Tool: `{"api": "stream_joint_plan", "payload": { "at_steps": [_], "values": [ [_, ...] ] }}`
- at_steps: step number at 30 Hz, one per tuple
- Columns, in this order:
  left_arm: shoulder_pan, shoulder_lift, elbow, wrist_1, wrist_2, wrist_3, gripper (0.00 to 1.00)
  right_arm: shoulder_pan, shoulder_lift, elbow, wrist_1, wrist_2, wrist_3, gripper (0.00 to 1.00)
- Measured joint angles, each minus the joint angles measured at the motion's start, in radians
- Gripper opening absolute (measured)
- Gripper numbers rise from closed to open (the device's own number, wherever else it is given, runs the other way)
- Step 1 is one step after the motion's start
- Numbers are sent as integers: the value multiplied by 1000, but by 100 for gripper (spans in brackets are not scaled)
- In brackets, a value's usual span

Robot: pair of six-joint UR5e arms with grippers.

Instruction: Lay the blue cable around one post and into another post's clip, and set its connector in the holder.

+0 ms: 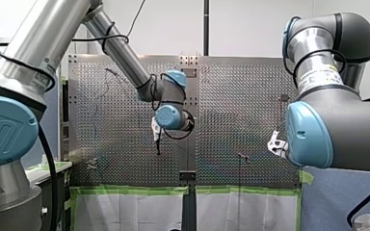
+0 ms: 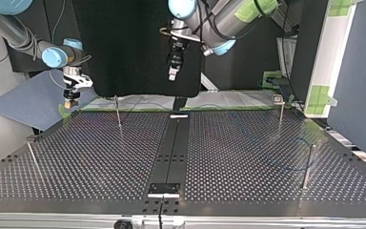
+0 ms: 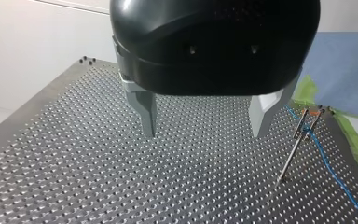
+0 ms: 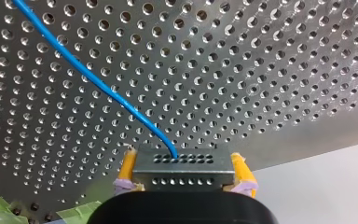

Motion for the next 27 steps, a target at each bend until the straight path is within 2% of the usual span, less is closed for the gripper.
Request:
{"api": "stream_joint_plan", "payload": {
  "at_steps": [6, 14, 22, 27],
  "values": [
    [10, 53, -53, 25, 5, 4, 100, 1, 0, 0, -1, 0, 0, 0],
    [38, 113, -116, 85, 46, -6, 100, 3, 0, 0, 1, 0, 0, 0],
    [76, 128, -176, 145, 55, -6, 100, 4, 0, 0, 0, 0, 0, 0],
    [113, 128, -221, 189, 83, -7, 100, 7, 0, -2, -1, 0, 0, 0]
  ]
}}
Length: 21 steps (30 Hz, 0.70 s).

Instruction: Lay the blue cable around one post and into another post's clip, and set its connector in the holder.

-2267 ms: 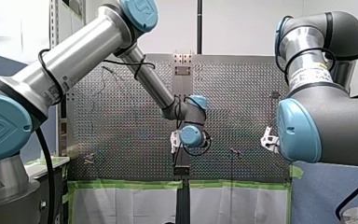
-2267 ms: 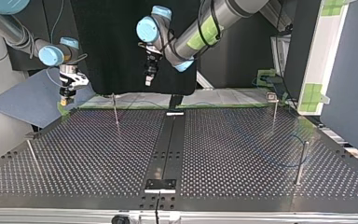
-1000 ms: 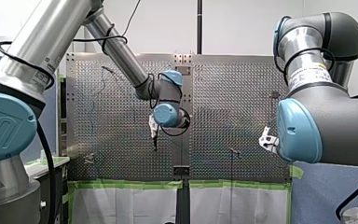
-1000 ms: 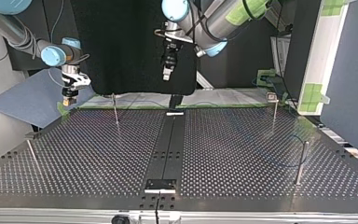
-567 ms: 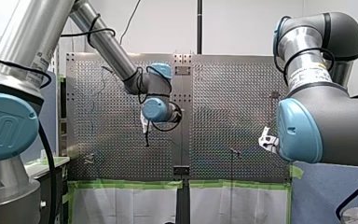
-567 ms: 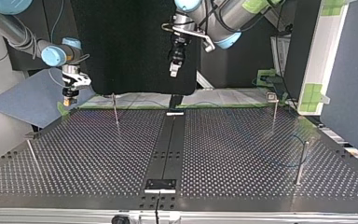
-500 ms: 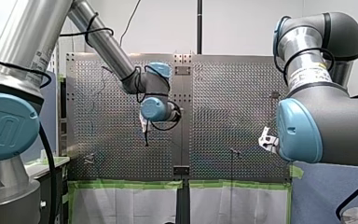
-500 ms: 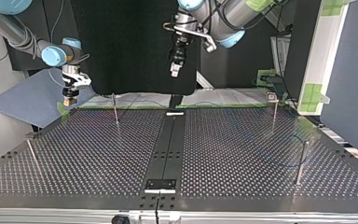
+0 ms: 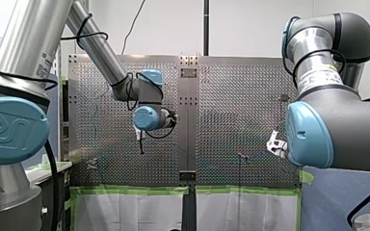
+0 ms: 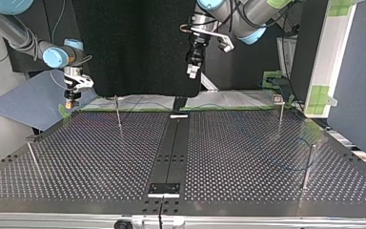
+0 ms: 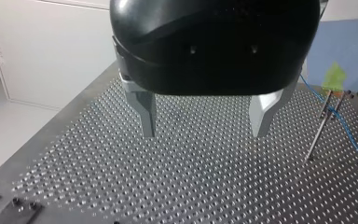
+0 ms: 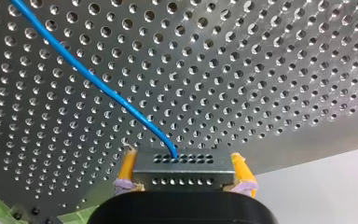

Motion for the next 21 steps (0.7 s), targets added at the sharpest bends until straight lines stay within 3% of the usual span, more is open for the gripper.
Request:
{"api": "stream_joint_plan", "payload": {
  "at_steps": [7, 15, 21],
  "values": [
    [52, 0, -54, 54, 51, 10, 100, 5, 0, -33, 25, 1, -9, 0],
    [120, 0, -122, 122, 114, 15, 100, 12, -18, -44, 85, 2, -57, 0],
    [136, 0, -171, 161, 124, 17, 100, 28, -66, -44, 127, 6, -69, 0]
  ]
}}
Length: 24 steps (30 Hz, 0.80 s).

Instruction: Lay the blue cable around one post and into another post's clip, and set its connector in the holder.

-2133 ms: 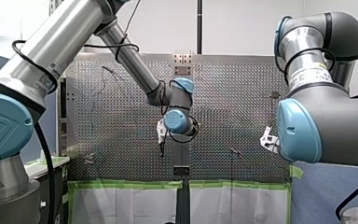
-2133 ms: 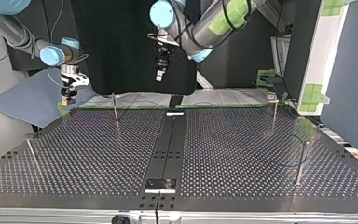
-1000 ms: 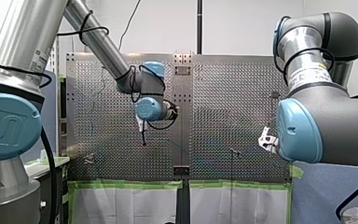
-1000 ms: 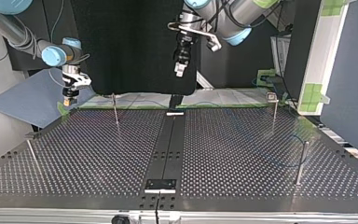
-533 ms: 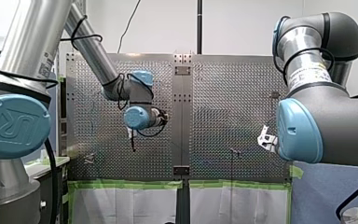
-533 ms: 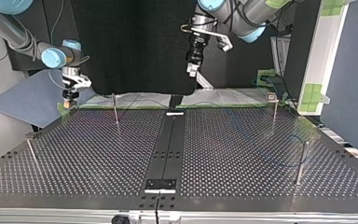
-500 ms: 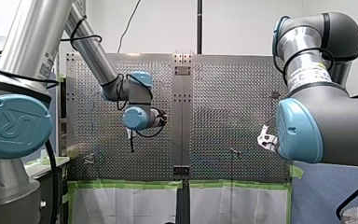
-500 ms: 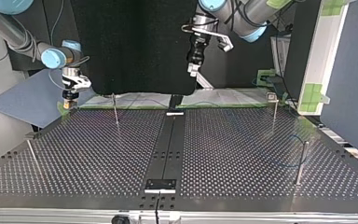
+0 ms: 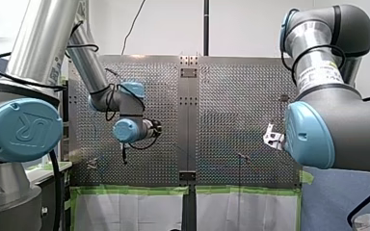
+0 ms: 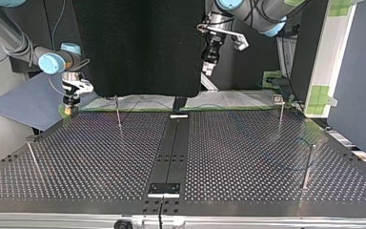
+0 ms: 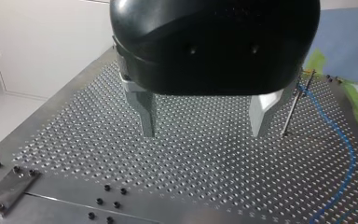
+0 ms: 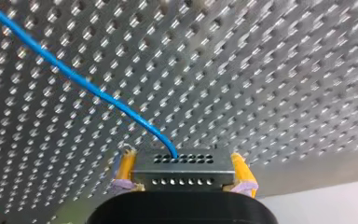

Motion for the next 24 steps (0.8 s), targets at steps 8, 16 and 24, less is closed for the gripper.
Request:
{"api": "stream_joint_plan", "payload": {
  "at_steps": [8, 16, 24],
  "values": [
    [7, 0, -68, 3, 2, 3, 100, 37, -66, 0, 62, 4, -51, 0],
    [13, 0, -88, 0, 2, 6, 100, 72, -139, 10, 132, 26, -99, 0],
    [20, 0, -88, 0, 3, 11, 100, 81, -204, 63, 98, 79, -135, 0]
  ]
}}
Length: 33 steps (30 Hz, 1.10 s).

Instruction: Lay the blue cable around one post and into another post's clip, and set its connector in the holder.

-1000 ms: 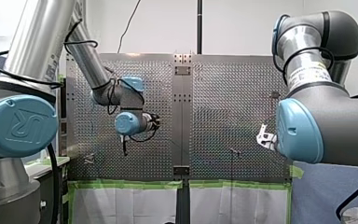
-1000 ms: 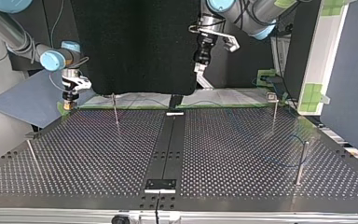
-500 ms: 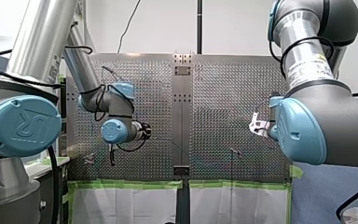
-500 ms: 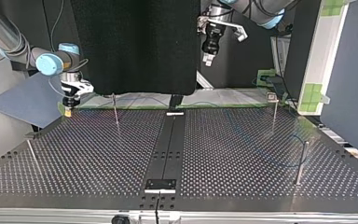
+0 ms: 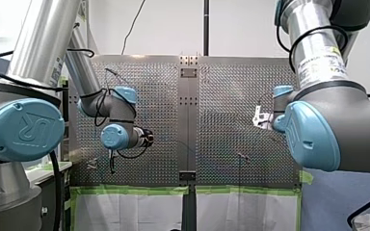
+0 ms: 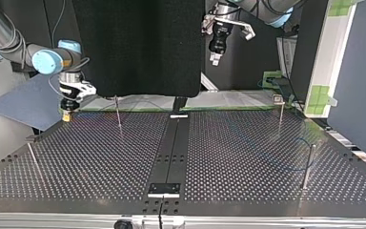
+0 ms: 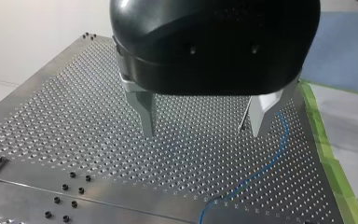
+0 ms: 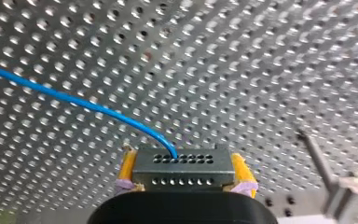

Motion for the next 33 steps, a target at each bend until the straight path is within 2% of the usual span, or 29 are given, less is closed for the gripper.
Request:
{"api": "stream_joint_plan", "payload": {
  "at_steps": [9, 12, 16, 22, 28, 33],
  "values": [
    [14, 0, 0, -2, 9, 10, 100, 4, -70, 19, 13, 35, -69, 0],
    [18, 0, 0, -3, 10, 12, 100, 6, -96, 38, 10, 58, -81, 0],
    [24, 0, 0, -3, 16, 14, 100, 3, -129, 69, -12, 88, -71, 0],
    [31, 0, 0, -10, 19, 21, 100, 2, -151, 104, -49, 108, -62, 0],
    [35, 0, 0, -17, 19, 28, 100, 8, -153, 108, -72, 107, -60, 0],
    [40, 0, 0, -32, 20, 40, 100, 5, -153, 108, -73, 79, -61, 0]
  ]
}}
